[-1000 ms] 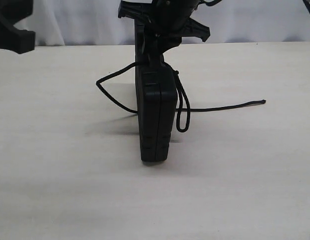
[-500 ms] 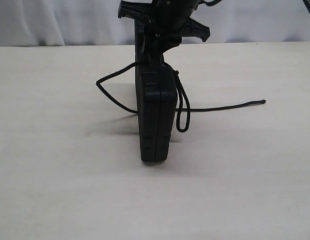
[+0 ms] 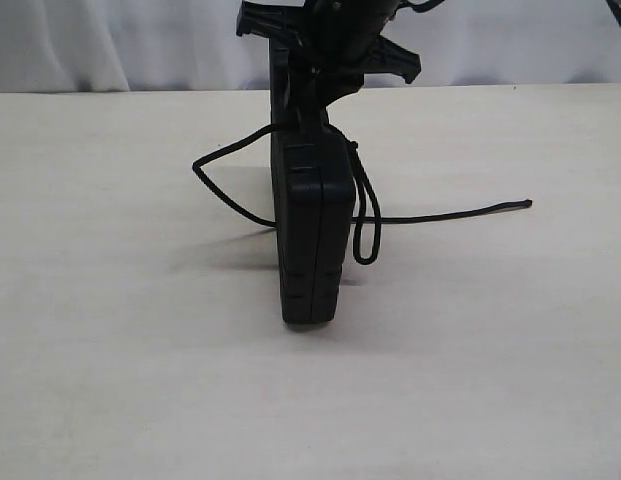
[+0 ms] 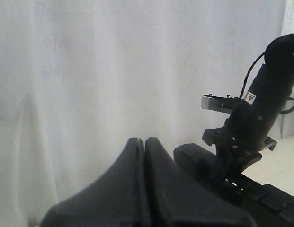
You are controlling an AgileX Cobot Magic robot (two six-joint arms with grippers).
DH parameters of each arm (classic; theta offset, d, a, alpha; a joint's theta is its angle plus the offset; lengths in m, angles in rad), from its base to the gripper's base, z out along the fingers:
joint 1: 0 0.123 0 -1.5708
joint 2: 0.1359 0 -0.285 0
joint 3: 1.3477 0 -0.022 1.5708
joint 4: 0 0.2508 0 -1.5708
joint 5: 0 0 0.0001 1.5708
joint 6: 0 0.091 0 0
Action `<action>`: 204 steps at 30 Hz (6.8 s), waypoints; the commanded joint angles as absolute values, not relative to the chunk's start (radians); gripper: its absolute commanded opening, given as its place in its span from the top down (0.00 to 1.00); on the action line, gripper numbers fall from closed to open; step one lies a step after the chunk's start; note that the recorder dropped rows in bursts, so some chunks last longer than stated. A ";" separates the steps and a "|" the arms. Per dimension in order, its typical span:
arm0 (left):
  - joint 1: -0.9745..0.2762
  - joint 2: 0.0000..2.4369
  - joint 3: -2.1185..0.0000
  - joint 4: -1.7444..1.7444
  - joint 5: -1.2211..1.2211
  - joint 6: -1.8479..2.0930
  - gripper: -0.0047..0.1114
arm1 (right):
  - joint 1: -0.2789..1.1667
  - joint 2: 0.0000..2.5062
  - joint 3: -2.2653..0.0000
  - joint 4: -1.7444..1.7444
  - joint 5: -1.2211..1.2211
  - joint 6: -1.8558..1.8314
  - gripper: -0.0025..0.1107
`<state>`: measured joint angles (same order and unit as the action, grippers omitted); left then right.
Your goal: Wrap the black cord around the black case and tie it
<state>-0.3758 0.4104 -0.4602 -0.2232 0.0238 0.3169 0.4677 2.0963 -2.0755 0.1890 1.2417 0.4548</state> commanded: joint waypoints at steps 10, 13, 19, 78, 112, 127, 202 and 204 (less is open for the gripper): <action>-0.385 0.405 -0.460 -0.223 0.020 0.309 0.96 | 0.467 2.085 -2.081 0.201 1.221 0.460 0.94; -0.385 0.390 -0.460 -0.222 0.020 0.309 0.96 | 0.467 2.085 -2.081 0.201 1.221 0.460 0.94; -0.334 0.345 -0.460 -0.207 0.018 0.309 0.96 | 0.467 2.085 -2.081 0.201 1.221 0.460 0.94; -0.029 0.000 -0.080 0.164 0.018 0.313 0.96 | 0.467 2.085 -2.081 0.201 1.221 0.460 0.94; -0.029 0.000 0.000 0.164 0.086 0.313 0.96 | 0.467 2.085 -2.081 0.201 1.221 0.460 0.94; -0.029 0.000 0.000 0.164 0.212 0.292 0.96 | 0.467 2.085 -2.081 0.201 1.221 0.460 0.94; -0.029 0.000 0.000 0.163 0.314 -0.083 0.96 | 0.467 2.085 -2.081 0.201 1.221 0.460 0.94; -0.029 0.000 0.000 0.163 0.314 -0.083 0.96 | 0.467 2.085 -2.081 0.194 1.218 0.460 0.94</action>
